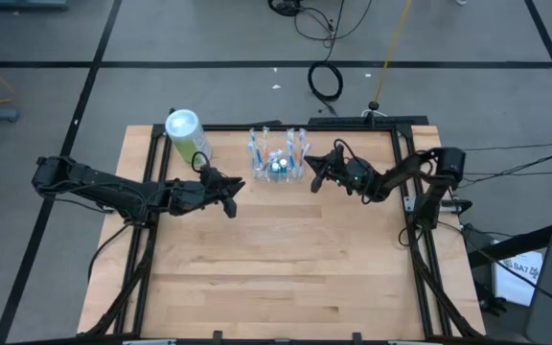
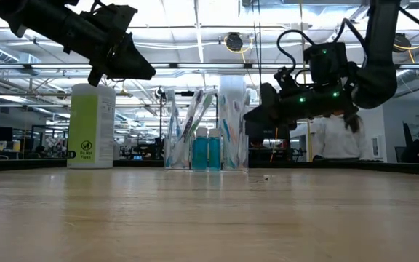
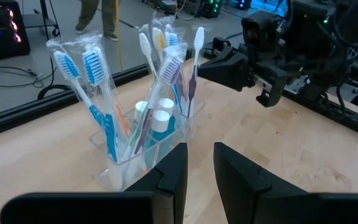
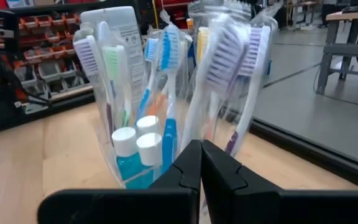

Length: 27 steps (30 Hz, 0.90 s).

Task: Pick & Place toothbrushing station
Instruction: Put the purple toothbrush into the transparent organizer, then return to Home Position

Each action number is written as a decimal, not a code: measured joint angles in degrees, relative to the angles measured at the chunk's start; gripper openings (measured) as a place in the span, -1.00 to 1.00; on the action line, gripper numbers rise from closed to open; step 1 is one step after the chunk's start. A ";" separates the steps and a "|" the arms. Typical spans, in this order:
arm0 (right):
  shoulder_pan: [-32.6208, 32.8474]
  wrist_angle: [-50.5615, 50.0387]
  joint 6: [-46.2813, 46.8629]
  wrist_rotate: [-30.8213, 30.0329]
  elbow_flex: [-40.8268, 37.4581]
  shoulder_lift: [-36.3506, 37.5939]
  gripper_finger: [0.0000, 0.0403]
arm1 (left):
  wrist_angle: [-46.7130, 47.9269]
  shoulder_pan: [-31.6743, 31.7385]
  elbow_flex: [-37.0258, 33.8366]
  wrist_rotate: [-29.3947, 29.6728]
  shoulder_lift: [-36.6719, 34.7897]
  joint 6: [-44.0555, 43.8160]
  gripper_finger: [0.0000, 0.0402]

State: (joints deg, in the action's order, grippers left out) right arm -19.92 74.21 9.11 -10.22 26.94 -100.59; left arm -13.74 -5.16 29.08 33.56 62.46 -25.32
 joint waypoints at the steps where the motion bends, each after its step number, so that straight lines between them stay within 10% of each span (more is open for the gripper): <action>1: 0.00 0.50 0.22 0.01 0.00 -0.44 -1.00 | 0.00 -0.01 0.00 0.02 0.00 0.00 -0.57; 10: 0.04 -0.31 -2.69 1.39 -0.11 1.57 -0.90 | 0.08 -0.01 -0.02 0.02 0.00 1.02 -0.57; 27: 0.57 -11.78 -3.81 -0.06 -4.11 16.63 0.01 | 0.16 -0.01 0.00 0.02 0.00 2.18 -0.57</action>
State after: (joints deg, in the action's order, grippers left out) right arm -19.35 62.43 5.30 -10.28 22.83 -83.95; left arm -13.58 -5.17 29.08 33.58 62.46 -23.14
